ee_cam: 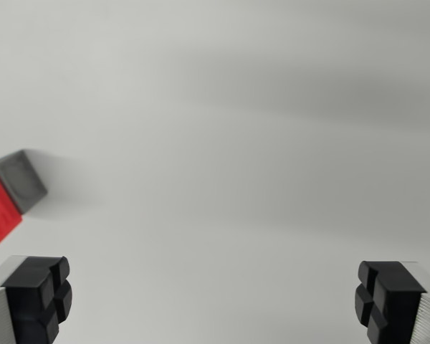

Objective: Destack cube

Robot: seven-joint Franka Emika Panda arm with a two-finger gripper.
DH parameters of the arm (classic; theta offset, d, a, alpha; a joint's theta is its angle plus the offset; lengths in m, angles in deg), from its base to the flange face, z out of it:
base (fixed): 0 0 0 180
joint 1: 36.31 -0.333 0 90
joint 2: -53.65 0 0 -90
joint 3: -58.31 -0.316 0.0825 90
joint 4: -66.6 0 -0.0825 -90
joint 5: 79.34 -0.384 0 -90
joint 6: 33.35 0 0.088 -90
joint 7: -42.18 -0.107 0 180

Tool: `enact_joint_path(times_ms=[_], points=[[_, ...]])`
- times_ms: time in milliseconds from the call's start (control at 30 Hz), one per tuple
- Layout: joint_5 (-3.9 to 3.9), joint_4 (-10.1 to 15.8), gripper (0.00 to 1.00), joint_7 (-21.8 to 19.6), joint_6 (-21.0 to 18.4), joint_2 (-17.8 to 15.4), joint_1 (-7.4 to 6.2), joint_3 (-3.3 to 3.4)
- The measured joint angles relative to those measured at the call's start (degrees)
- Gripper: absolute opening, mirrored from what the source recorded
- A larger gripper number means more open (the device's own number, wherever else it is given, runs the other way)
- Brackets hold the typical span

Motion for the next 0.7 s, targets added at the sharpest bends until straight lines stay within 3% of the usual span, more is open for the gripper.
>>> enact_joint_path(times_ms=[700], points=[[-0.21,6.2,1.00,0.1,4.9,-1.7,-3.41,-2.74]])
